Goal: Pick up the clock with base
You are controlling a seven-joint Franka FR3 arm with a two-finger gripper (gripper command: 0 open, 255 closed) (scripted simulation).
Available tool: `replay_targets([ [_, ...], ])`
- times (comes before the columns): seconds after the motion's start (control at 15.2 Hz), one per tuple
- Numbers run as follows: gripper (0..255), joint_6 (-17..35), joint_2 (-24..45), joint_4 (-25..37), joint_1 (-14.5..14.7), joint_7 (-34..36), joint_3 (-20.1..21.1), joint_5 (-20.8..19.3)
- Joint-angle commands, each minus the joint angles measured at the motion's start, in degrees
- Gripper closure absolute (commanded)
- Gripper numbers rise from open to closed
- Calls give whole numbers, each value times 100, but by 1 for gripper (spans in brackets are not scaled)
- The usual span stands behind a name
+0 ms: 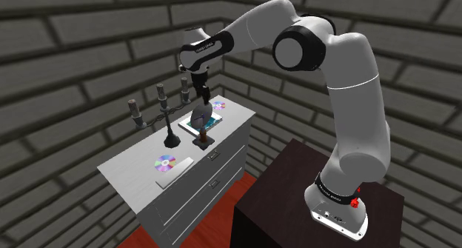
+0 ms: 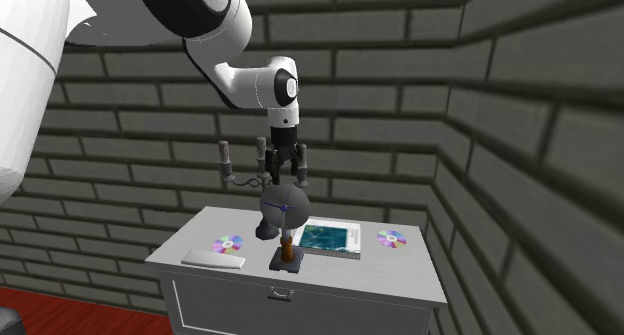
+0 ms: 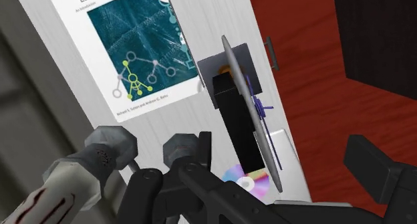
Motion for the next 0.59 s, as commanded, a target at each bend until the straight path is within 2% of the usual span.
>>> replay_targets([
  [0.0, 0, 70, 109, 37, -10, -33, 13, 8],
  [0.4, 0, 335, 273, -65, -15, -37, 24, 24],
  [0.46, 255, 338, 276, -66, -16, -38, 24, 25],
  [0.53, 255, 338, 275, -67, -17, -39, 23, 25],
])
